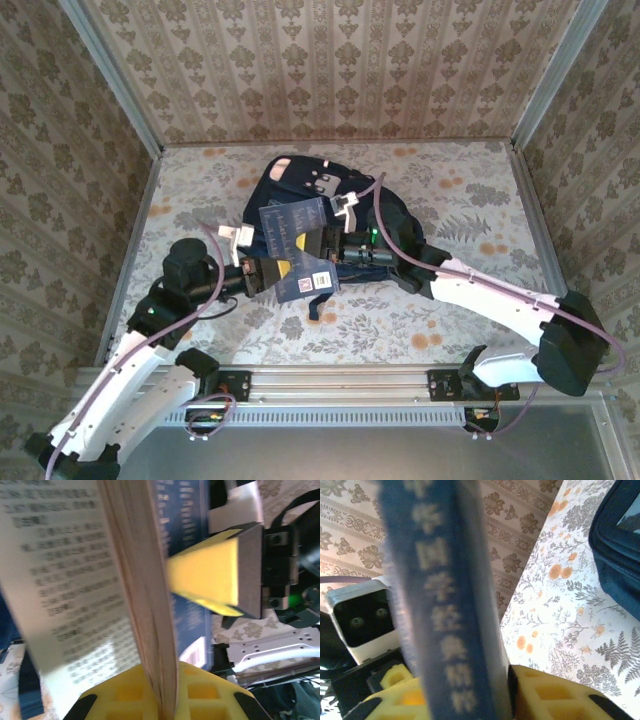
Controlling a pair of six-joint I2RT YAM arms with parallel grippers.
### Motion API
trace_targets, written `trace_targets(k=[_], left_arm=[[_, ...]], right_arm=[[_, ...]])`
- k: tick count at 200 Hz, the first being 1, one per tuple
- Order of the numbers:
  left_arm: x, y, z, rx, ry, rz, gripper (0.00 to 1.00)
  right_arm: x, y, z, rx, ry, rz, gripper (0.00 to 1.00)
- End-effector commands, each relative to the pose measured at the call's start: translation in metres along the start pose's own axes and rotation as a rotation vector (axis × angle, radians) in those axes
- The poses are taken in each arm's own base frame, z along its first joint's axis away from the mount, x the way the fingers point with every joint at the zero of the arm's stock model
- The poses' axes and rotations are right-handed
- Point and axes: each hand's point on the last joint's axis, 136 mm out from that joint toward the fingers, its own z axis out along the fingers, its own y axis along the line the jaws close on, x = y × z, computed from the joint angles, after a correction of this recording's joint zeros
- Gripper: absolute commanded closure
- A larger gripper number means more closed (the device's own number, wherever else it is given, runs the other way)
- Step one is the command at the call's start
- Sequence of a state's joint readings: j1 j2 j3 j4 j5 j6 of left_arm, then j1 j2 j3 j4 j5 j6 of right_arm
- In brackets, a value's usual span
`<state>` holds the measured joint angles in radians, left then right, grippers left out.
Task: Pack the student bag
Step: Pass the book.
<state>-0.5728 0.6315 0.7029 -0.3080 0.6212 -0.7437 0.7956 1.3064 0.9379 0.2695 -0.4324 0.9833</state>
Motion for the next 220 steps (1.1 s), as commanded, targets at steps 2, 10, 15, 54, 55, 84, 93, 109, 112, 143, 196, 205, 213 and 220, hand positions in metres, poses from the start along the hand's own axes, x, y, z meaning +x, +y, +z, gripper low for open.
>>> trace_targets(k=[2, 10, 15, 54, 55, 84, 93, 109, 112, 143, 196, 205, 213, 220], left_arm=[[0.005, -0.002, 0.001, -0.021, 0.042, 0.049, 0.92], [0.006, 0.002, 0.001, -0.042, 0.055, 0.047, 0.89], [0.007, 0.005, 0.002, -0.058, 0.061, 0.045, 0.84], [0.002, 0.015, -0.003, -0.132, 0.064, 0.024, 0.48], [0.002, 0.016, -0.003, -0.134, 0.063, 0.022, 0.47], [-0.006, 0.028, -0.014, -0.198, 0.038, -0.027, 0.26], [-0.009, 0.028, -0.016, -0.193, 0.027, -0.042, 0.21], [-0.018, 0.023, -0.012, -0.124, -0.004, -0.058, 0.10], [-0.019, 0.019, -0.010, -0.092, -0.006, -0.057, 0.08], [-0.037, -0.011, 0.011, 0.162, -0.022, -0.072, 0.00], [-0.032, -0.052, 0.037, 0.365, 0.027, -0.013, 0.09], [-0.033, -0.058, 0.040, 0.393, 0.033, -0.009, 0.10], [-0.033, -0.064, 0.042, 0.419, 0.042, -0.002, 0.12], [-0.034, -0.067, 0.044, 0.432, 0.048, 0.004, 0.13]], right_arm=[[-0.018, 0.024, -0.014, -0.082, -0.081, -0.064, 0.73], [-0.021, 0.023, -0.016, -0.084, -0.086, -0.065, 0.75], [-0.021, 0.022, -0.015, -0.083, -0.083, -0.066, 0.78], [-0.020, 0.018, -0.011, -0.061, -0.036, -0.086, 1.00], [-0.020, 0.018, -0.011, -0.061, -0.037, -0.088, 1.00], [-0.024, 0.018, -0.026, -0.072, -0.037, -0.102, 1.00], [-0.023, 0.023, -0.032, -0.097, -0.023, -0.107, 1.00], [-0.016, 0.035, -0.041, -0.154, 0.022, -0.118, 1.00], [-0.015, 0.037, -0.042, -0.164, 0.028, -0.121, 1.00], [0.002, 0.061, -0.063, -0.249, 0.090, -0.156, 1.00], [0.016, 0.064, -0.084, -0.249, 0.128, -0.176, 1.00], [0.016, 0.062, -0.087, -0.252, 0.126, -0.174, 1.00], [0.016, 0.060, -0.088, -0.250, 0.125, -0.170, 1.00], [0.016, 0.057, -0.089, -0.246, 0.125, -0.168, 1.00]])
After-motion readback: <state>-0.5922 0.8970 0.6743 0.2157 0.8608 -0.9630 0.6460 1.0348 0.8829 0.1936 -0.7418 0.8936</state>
